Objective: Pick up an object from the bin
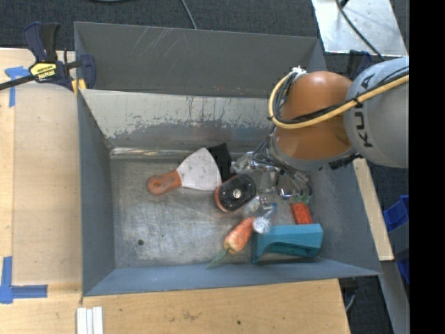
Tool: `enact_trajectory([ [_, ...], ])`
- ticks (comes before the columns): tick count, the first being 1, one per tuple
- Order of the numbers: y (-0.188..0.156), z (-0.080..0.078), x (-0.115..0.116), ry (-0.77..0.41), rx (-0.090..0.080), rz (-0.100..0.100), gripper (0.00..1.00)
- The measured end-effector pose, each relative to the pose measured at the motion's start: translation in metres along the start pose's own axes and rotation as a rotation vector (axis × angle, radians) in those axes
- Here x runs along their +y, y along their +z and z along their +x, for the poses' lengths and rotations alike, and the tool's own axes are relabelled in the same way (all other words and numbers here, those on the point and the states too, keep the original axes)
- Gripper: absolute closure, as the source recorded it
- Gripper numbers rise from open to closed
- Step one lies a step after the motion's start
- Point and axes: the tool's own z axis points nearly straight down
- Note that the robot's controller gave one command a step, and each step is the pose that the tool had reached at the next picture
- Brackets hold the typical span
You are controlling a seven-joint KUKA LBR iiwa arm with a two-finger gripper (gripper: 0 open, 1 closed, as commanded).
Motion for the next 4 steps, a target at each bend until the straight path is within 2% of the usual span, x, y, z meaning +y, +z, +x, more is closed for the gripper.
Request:
enact_trajectory([
  [1, -0.015, -0.006, -0.021, -0.019, -0.018, 0.005, 0.00],
  [2, 0.036, -0.010, -0.005, 0.081, -0.010, 0.003, 0.00],
  [3, 0.039, -0.010, -0.003, 0.102, -0.008, 0.003, 1.00],
  [4, 0.039, -0.010, -0.003, 0.102, -0.008, 0.003, 1.00],
])
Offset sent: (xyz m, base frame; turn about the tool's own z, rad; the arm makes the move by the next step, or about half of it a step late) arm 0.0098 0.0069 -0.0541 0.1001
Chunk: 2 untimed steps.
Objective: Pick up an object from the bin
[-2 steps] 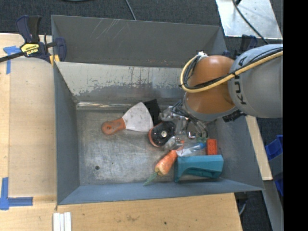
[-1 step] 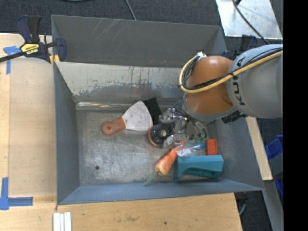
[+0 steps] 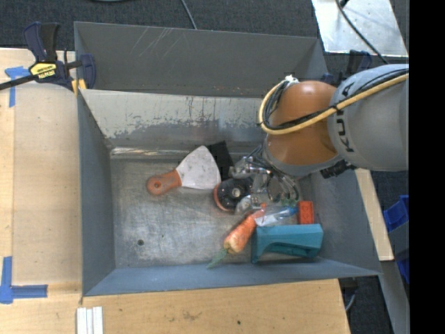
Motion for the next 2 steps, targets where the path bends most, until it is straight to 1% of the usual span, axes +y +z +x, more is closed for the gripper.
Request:
enact_trajectory([
  [1, -0.009, -0.013, -0.037, -0.037, 0.008, -0.005, 1.00],
  [2, -0.051, -0.008, -0.056, 0.045, 0.015, 0.003, 1.00],
])
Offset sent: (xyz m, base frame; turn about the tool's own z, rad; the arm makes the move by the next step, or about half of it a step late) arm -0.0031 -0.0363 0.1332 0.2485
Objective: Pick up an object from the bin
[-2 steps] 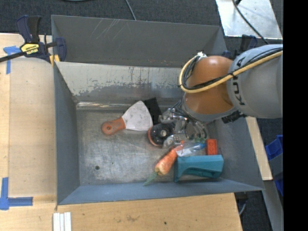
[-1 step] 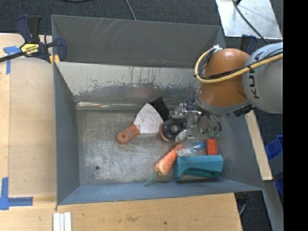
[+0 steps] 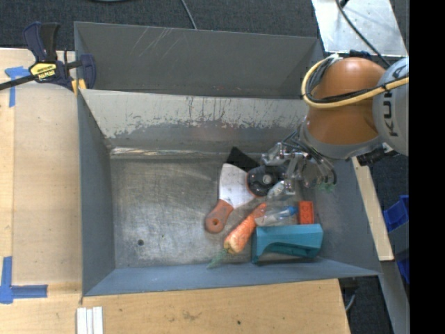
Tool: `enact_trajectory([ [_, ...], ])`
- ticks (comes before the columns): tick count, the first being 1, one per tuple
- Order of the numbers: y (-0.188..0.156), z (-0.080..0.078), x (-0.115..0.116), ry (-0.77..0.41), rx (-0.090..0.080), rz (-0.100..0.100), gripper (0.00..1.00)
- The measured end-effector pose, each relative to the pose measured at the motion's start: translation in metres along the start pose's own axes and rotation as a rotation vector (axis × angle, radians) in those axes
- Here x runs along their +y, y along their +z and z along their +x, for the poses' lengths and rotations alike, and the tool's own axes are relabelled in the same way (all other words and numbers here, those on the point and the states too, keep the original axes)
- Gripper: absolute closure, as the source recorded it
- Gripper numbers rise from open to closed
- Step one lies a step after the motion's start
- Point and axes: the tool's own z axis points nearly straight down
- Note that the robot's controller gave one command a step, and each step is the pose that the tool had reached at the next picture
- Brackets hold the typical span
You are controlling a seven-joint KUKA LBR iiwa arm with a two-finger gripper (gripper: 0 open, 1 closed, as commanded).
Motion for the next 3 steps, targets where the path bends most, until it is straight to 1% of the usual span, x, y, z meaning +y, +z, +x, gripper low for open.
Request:
enact_trajectory([
  [1, -0.048, -0.002, 0.008, 0.086, -0.012, -0.003, 1.00],
  [2, -0.048, -0.013, -0.013, 0.065, -0.013, -0.003, 1.00],
  [3, -0.073, -0.013, -0.017, -0.066, -0.004, -0.002, 1.00],
])
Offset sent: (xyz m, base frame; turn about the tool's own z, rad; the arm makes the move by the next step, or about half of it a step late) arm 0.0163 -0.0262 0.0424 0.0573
